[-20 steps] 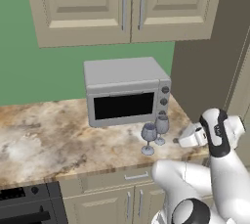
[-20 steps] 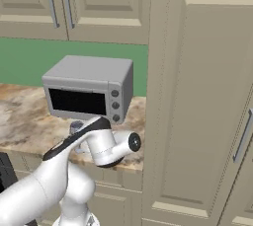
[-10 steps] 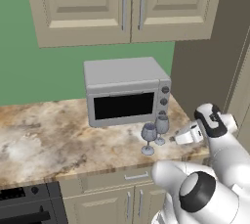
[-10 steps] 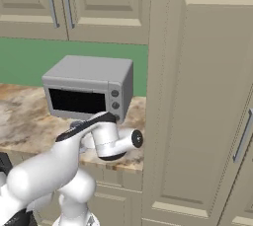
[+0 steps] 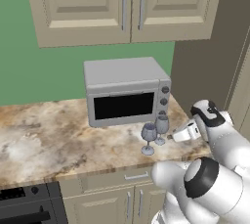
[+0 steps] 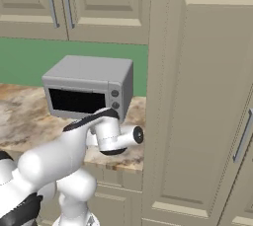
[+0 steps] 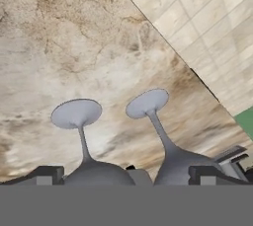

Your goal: Retrieve the wine glasses from the counter and place one next to each plate.

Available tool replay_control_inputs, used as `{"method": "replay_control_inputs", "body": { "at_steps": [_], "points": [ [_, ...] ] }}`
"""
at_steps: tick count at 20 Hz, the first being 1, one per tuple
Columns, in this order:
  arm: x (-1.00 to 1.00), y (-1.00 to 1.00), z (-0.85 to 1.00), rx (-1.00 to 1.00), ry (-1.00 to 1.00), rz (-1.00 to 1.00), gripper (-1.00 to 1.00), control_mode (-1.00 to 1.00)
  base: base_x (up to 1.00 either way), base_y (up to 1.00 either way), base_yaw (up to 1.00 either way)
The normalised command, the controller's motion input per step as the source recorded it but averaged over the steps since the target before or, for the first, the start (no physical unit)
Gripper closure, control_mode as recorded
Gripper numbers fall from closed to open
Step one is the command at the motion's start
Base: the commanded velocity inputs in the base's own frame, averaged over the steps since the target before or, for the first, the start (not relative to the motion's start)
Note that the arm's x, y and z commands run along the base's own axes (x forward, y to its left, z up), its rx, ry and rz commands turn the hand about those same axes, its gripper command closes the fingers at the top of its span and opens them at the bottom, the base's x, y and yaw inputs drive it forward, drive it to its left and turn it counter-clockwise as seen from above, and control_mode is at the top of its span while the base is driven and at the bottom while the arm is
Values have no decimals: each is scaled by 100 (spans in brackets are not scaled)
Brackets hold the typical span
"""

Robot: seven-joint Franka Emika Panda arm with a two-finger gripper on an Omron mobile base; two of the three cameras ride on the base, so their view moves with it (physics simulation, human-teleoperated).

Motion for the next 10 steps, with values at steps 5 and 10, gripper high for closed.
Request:
{"method": "replay_control_inputs", "body": {
  "at_steps": [5, 10],
  "points": [
    [0, 13, -25, 0, -8, 0, -100, -100, 0, 0, 0],
    [1, 2, -29, 0, -10, 0, -100, -100, 0, 0, 0]
  ]
}}
